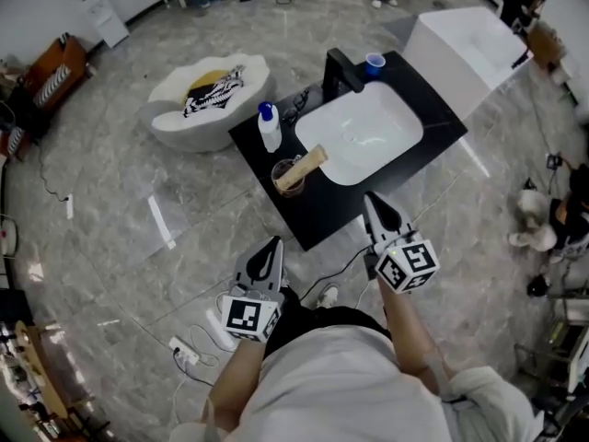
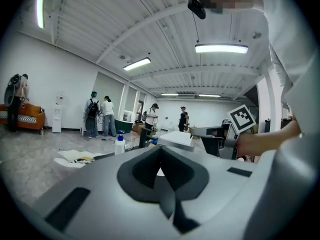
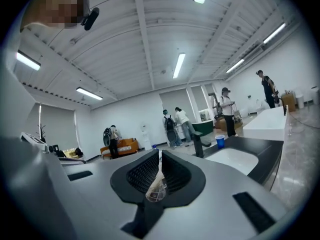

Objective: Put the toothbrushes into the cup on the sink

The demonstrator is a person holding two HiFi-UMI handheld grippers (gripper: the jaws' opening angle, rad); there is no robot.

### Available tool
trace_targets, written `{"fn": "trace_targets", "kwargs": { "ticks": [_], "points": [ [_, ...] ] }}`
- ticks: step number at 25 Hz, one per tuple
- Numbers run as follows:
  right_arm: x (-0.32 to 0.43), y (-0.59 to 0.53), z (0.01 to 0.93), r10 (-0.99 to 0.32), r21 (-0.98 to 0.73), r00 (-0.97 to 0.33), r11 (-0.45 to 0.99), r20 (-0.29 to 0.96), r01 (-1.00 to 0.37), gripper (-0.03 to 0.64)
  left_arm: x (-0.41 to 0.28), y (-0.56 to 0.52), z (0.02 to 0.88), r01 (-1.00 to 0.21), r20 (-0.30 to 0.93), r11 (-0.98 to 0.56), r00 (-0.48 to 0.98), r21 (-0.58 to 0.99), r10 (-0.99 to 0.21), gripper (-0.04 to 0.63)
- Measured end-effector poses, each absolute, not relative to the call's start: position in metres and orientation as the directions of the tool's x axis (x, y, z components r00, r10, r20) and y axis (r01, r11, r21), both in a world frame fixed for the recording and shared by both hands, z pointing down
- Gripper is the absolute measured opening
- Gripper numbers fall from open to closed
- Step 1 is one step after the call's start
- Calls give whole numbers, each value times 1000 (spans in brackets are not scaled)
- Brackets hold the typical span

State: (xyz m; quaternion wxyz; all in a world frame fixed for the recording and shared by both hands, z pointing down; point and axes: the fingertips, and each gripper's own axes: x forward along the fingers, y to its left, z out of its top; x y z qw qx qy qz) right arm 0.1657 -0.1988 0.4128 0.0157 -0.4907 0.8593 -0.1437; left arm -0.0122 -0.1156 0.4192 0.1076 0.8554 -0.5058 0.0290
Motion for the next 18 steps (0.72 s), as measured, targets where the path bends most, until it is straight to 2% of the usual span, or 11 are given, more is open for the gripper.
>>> {"fn": "trace_targets", "kwargs": {
  "ticks": [12, 18],
  "points": [
    [188, -160, 345, -836, -61, -548, 545, 24, -836, 46, -2, -89, 393, -896, 108, -429, 441, 118, -891, 2],
    [167, -146, 340, -789, -50, -615, 613, 16, -788, 46, -10, -81, 386, -914, 98, -396, 404, 94, -910, 2]
  ]
}}
